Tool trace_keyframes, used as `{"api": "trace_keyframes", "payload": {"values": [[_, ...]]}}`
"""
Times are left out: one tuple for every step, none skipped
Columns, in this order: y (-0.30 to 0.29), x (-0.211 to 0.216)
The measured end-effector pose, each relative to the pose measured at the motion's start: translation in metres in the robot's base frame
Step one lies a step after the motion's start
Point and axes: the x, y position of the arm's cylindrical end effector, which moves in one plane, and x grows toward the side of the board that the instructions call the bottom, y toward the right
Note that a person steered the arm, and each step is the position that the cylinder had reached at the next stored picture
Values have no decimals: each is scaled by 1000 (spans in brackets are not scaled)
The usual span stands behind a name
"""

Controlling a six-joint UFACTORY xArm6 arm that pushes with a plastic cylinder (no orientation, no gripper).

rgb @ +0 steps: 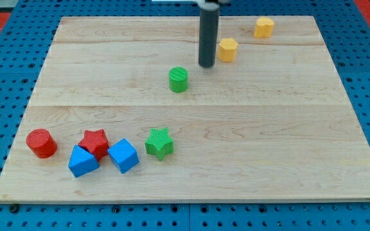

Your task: Push the green star right above the red star

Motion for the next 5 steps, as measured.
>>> {"api": "trace_keyframes", "payload": {"values": [[32,123],[-13,202],[-93,196],[-111,184],[-73,196]]}}
